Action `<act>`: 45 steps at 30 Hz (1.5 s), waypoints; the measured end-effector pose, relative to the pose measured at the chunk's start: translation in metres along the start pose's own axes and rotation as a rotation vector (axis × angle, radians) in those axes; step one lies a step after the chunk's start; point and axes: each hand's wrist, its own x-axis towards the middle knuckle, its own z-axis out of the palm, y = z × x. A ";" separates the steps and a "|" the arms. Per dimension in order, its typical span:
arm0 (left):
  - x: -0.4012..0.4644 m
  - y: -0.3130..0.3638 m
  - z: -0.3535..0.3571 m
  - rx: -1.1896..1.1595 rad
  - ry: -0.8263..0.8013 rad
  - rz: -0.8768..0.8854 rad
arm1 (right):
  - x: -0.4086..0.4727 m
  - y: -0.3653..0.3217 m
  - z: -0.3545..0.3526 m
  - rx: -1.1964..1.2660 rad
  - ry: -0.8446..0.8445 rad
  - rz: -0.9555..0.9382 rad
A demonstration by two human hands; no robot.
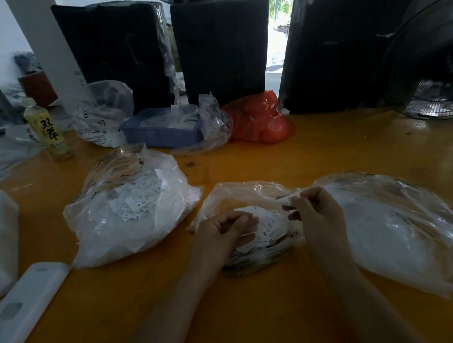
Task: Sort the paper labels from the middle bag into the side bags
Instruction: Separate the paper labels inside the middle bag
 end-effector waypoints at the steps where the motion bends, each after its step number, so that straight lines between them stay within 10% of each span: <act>1: 0.000 0.000 -0.001 -0.023 0.009 -0.011 | -0.001 -0.001 0.000 -0.016 -0.013 -0.020; 45: -0.004 -0.001 -0.001 0.398 -0.034 0.139 | -0.009 0.008 0.008 -0.525 -0.124 -0.512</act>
